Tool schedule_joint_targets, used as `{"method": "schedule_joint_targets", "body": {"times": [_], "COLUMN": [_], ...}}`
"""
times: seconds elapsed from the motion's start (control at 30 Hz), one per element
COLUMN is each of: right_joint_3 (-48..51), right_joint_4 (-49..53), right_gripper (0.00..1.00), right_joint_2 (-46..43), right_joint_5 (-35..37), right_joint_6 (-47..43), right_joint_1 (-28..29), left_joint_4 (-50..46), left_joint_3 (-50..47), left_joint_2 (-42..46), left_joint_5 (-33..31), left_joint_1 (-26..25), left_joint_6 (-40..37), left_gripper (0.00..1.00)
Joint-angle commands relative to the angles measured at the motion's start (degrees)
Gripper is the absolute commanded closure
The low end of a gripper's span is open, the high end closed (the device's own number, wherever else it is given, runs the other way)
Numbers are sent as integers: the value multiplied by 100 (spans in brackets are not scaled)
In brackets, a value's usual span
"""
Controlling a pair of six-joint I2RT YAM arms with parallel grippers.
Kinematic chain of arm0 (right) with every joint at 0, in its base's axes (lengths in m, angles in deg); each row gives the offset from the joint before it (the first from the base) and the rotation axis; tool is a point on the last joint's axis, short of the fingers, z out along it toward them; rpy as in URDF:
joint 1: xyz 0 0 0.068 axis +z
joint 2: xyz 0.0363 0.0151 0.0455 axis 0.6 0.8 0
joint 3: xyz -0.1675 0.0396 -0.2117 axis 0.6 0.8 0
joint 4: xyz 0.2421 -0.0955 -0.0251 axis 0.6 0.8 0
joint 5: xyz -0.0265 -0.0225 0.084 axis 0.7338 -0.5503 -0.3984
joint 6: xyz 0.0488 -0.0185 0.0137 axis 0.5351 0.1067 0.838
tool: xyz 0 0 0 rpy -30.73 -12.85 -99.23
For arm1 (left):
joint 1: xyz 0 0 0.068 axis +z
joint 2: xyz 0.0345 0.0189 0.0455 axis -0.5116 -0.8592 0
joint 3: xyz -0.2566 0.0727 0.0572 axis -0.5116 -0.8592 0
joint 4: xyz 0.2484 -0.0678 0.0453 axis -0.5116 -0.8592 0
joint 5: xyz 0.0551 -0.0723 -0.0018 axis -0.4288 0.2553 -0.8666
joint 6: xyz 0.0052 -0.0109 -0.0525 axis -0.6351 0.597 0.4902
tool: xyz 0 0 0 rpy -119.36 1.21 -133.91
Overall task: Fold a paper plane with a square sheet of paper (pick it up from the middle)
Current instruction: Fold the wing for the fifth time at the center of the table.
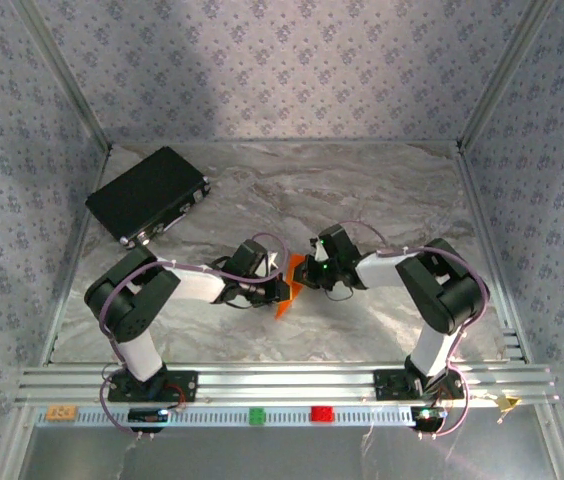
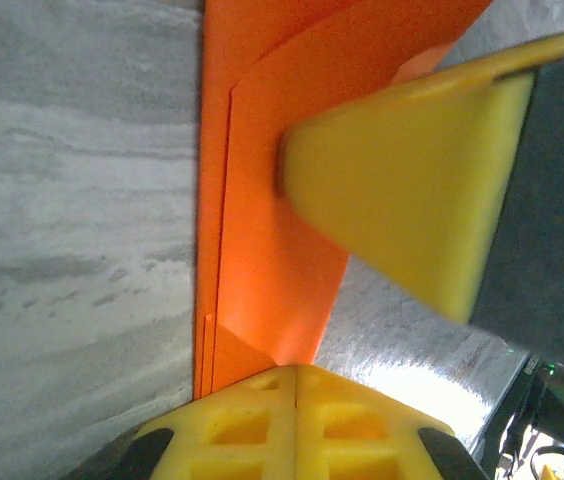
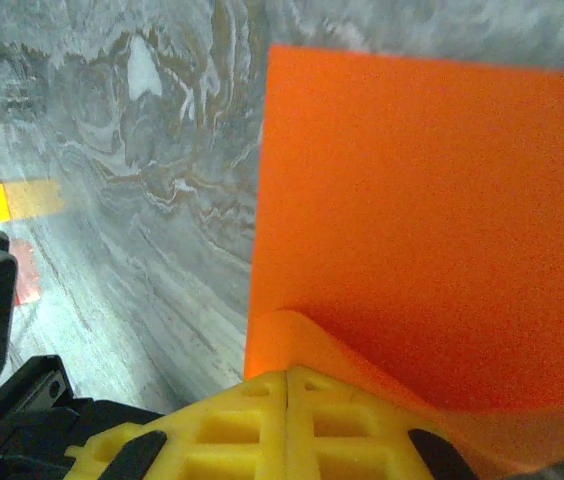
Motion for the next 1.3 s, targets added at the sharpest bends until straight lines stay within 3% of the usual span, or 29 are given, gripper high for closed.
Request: {"method": "schedule_joint_targets", "body": {"times": [0.0,0.43,0.73,0.93,1.27], "right_joint_3": [144,140,-261,-199,247], "right_joint_4": [-31,-421,425,720,327], "right_gripper": [94,92,91,90,94], "right_joint_2": [153,329,-121,-843,-985], "right_joint_5": [155,-237,-109,-14,-36], "right_joint_6": [-111,-152,-506,-569,-131], "right_joint_1": [-348,-1316,-1553,-1325,-53], "left_joint_4": [-853,-731,-716,-678,-680], "left_joint_3": [-253,-355,-363,-363,-372], "left_joint_2": [-144,-109,-135,-115,-3], "left_joint_5": [-89,-72,-62,-69,-152], "left_joint_1": [-9,-5,-4,-5,-3], "left_joint_6": [-99,-53,-82,-60,-20], "left_gripper": [100,100,100,100,100]}}
